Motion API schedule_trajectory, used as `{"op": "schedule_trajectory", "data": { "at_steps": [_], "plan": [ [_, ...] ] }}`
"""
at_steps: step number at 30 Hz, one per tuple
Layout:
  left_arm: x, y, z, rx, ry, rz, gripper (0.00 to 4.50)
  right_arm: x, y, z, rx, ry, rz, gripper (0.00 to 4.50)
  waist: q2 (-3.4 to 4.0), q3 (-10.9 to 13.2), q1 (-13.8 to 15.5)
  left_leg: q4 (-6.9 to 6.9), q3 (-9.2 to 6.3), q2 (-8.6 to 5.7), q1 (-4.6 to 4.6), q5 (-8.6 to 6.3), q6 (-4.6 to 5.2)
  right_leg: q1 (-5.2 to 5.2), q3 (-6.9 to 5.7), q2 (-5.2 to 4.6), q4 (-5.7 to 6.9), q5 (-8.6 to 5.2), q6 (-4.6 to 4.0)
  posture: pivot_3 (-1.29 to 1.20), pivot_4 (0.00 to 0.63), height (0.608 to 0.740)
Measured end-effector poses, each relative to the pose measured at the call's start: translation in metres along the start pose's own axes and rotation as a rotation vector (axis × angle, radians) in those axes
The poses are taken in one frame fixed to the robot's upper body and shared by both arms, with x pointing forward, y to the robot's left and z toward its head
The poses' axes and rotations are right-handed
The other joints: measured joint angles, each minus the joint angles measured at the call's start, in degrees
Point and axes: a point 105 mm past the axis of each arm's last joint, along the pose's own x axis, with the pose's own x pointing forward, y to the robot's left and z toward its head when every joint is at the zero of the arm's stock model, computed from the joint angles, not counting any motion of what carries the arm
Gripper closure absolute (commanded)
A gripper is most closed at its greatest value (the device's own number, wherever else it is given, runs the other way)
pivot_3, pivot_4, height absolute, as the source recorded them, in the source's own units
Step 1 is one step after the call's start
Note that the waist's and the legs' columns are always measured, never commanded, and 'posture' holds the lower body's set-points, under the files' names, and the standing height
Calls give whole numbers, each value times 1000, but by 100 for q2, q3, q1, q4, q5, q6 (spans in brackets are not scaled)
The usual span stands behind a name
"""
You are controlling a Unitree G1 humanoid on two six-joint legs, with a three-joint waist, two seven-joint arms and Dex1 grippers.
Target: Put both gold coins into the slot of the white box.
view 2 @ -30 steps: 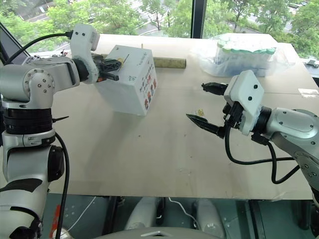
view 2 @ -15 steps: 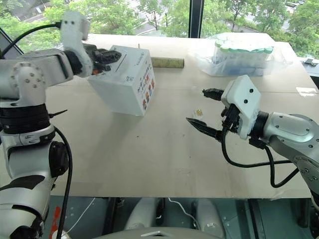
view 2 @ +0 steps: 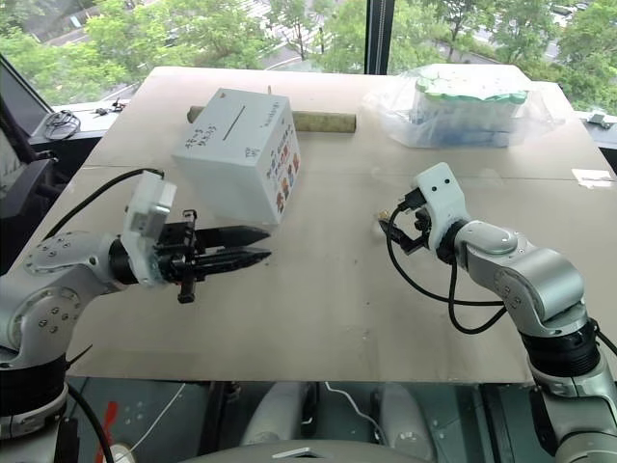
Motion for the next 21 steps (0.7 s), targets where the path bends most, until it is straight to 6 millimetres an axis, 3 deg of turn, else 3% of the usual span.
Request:
{"op": "schedule_trajectory", "data": {
  "at_steps": [4, 5, 7, 10, 21],
  "plan": [
    [2, 2, 2, 55, -3, 15, 2998, 18, 2, -10, 76, 31, 0, 0, 0, 0, -34, 2, -1, 2, 0, -1, 1, -1, 3, 8, 5, 0, 0, 0, 150, 740],
    [3, 3, 2, 66, -5, 26, 2950, 23, 2, -13, 94, 39, -6, 530, 0, 0, -52, 0, -3, 3, -1, -1, 1, -2, 2, 9, 4, 0, 0, 0, 150, 740],
    [3, 4, 2, 68, -7, 31, 2950, 25, 0, -14, 98, 43, -18, 880, 1, 0, -64, -4, -1, 3, -4, -1, 1, -6, 3, 9, 2, 0, 0, 0, 150, 740],
    [2, 3, -2, 55, -3, 37, 2950, 29, 0, -13, 103, 37, -31, 2321, 1, 0, -96, -7, 3, 3, -4, -1, 1, -9, 7, 8, 1, 0, 0, 0, 150, 740],
    [0, 0, -7, 44, 15, 60, 2950, 38, 11, -6, 112, 4, -7, 2321, 1, 1, -88, -9, 2, 3, -2, -1, 1, -10, 6, 9, 2, 0, 0, 0, 150, 740]
  ]
}}
